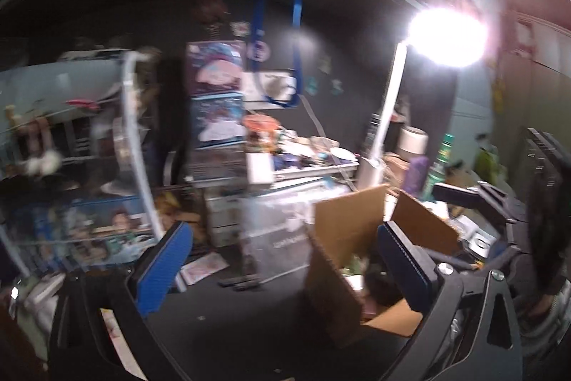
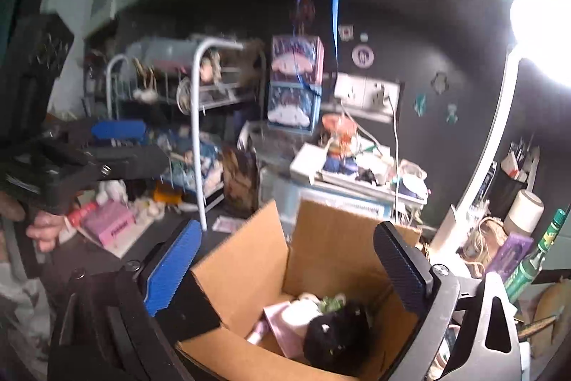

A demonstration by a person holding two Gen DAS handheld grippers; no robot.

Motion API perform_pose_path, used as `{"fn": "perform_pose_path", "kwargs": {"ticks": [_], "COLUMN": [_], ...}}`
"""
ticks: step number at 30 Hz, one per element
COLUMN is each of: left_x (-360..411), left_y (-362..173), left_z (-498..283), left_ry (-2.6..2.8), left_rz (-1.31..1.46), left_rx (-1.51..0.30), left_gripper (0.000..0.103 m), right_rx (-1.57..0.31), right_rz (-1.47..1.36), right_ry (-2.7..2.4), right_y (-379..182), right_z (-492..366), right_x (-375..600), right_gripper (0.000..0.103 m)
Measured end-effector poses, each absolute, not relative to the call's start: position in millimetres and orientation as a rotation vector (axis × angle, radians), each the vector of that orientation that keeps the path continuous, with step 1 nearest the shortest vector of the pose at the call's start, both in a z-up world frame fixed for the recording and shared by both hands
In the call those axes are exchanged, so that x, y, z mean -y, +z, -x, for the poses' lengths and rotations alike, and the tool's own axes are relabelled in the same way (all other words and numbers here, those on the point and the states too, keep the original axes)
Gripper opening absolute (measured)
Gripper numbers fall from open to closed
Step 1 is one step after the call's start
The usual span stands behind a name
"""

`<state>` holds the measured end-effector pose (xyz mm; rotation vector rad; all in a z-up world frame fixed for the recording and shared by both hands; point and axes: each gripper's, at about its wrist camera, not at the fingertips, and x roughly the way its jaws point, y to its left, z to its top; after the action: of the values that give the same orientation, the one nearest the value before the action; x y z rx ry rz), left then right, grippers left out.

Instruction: Organize objects

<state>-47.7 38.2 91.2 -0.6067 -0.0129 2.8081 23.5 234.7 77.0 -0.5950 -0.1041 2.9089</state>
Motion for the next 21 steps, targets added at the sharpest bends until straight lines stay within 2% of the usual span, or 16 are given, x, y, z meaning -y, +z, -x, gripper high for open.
{"fn": "perform_pose_path", "kwargs": {"ticks": [4,21], "left_x": [-28,-11], "left_y": [84,71], "left_z": [39,32], "left_ry": [2.905,2.969], "left_rz": [0.583,0.586], "left_rx": [0.025,0.068], "left_gripper": [0.103,0.103], "right_rx": [0.116,0.019], "right_rz": [0.497,0.492], "right_ry": [2.923,2.923], "right_y": [79,70], "right_z": [-28,-21], "right_x": [-230,-245], "right_gripper": [0.103,0.103]}}
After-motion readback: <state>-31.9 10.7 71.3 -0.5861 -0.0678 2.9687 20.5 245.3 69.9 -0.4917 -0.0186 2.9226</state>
